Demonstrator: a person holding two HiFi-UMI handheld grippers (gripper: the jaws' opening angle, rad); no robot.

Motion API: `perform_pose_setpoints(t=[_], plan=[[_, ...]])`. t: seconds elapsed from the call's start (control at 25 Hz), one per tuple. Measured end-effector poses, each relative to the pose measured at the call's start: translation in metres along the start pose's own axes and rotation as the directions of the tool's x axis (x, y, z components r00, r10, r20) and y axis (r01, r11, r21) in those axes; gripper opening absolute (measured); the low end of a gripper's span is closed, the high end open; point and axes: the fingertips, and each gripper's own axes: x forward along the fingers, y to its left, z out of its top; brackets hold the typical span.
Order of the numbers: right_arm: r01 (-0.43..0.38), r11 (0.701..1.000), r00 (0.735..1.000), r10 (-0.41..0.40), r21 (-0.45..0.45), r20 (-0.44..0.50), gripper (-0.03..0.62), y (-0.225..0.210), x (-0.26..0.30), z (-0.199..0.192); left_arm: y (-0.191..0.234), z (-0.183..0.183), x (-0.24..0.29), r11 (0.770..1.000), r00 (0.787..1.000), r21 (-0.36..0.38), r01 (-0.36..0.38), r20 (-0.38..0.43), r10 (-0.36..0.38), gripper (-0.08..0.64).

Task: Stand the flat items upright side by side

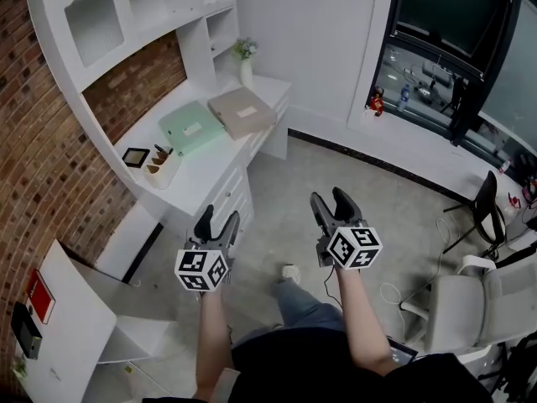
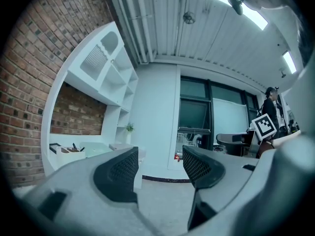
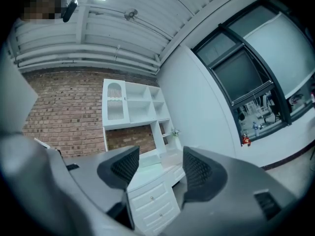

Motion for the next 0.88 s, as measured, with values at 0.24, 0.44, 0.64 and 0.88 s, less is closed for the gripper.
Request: perform_pose_setpoints(t=[0.24, 0.44, 0.64, 0.88], plan=[[-0.016, 1.000, 1.000, 0.016, -0.014, 0.026, 0.256, -0.007, 0.043, 0.009, 0.032, 0.005, 0.030, 0.999, 1.000, 0.027, -0.029, 0.008, 0.029, 0.252], [-0.034, 0.999, 0.999, 0.035, -0.024, 0.034, 0.256, -0.020, 0.093, 0.012, 0.061, 0.010, 0.067, 0.998, 0.998, 0.030, -0.051, 0.027, 0.050, 0.252], [-0.047, 0.999, 0.999, 0.048, -0.026, 0.011, 0.256, -0.050, 0.166, 0.000, 0.103, -0.001, 0.127, 0.996, 0.996, 0.015, -0.086, 0.012, 0.086, 0.252], [-0.089, 0.994, 0.996, 0.087, -0.060, -0.036, 0.256, -0.099, 0.301, -0.014, 0.176, -0.010, 0.234, 0.985, 0.985, -0.011, -0.171, 0.005, 0.172, 0.252]])
